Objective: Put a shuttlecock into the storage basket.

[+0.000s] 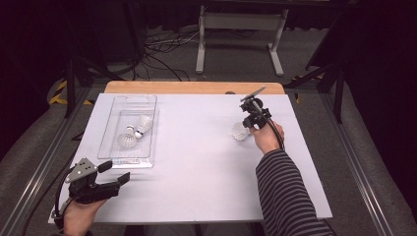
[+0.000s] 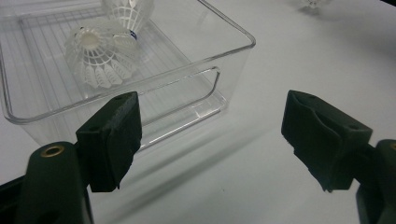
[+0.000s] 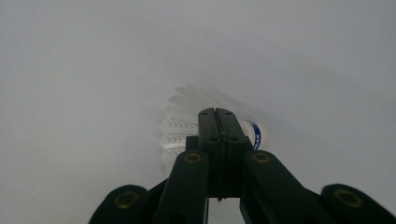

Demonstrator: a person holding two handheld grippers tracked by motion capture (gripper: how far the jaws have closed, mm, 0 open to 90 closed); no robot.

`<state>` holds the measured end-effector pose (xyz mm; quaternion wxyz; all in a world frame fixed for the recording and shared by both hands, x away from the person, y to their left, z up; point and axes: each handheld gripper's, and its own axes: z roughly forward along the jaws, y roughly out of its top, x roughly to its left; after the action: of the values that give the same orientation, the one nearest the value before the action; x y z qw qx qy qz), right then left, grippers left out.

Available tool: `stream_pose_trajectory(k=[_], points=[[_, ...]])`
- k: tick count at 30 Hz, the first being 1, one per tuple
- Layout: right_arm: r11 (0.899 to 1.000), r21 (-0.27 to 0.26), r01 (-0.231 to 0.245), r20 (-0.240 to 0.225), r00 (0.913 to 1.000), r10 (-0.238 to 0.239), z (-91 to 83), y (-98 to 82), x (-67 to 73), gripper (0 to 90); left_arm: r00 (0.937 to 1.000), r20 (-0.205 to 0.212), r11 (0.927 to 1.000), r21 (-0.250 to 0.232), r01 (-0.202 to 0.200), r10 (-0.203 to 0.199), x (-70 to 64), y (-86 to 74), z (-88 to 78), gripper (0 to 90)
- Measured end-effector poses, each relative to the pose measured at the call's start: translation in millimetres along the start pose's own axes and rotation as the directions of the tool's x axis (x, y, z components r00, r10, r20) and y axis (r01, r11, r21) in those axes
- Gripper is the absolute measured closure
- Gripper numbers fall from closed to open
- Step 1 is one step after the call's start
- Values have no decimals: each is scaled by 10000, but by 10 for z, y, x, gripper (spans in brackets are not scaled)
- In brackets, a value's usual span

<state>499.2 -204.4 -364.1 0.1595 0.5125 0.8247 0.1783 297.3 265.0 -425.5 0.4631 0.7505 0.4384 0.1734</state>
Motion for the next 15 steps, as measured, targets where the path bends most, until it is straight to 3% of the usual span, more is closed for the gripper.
stream_pose_trajectory(k=[6, 15], points=[[9996, -271, -62, -142, 9999, 58, -119, -92, -61, 900, 10000, -4, 10000, -10, -11, 11, 0, 1, 2, 212], [9971, -733, 209, -510, 9984, -247, -262, -215, -81, 900, 9999, 5, 9999, -34, 100, -100, 3, -1, 5, 209]])
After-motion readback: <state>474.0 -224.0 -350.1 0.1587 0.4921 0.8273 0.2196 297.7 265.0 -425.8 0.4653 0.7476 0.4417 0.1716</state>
